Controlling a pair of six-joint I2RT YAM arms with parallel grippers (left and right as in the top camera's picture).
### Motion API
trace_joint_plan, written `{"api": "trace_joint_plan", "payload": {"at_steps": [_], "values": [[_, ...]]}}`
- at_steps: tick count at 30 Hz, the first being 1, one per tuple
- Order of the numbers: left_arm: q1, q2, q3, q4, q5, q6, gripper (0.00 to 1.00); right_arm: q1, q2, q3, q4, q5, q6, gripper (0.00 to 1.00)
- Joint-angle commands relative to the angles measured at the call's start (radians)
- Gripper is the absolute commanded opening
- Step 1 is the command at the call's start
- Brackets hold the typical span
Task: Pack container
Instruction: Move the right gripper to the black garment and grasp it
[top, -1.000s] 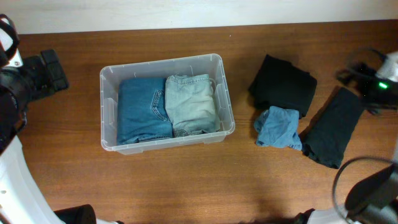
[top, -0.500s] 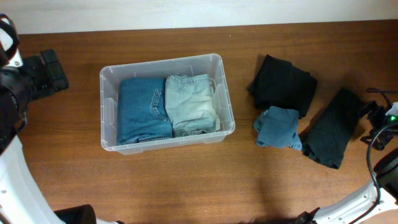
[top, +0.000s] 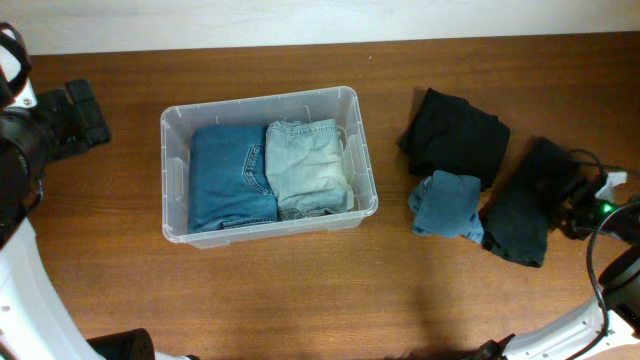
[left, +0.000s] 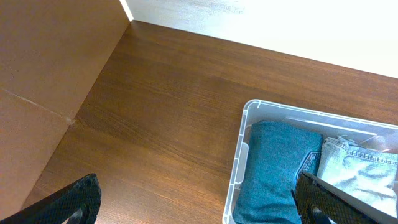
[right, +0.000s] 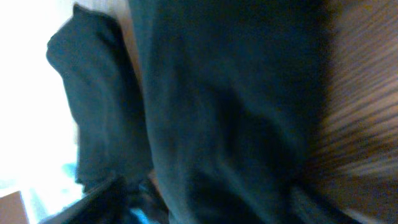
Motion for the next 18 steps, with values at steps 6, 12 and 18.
{"api": "trace_joint_plan", "payload": {"at_steps": [6,12,18], "values": [[0.003,-0.011,0.001,0.0,0.004,-0.005,0.99,0.008,0.078,-0.05,-0.048,0.124,0.019,0.12],[0.003,-0.011,0.001,0.0,0.004,-0.005,0.99,0.01,-0.111,0.007,-0.11,0.051,0.019,0.04],[0.003,-0.011,0.001,0.0,0.004,-0.006,0.99,0.075,-0.453,0.016,-0.098,-0.169,0.031,0.04]]}}
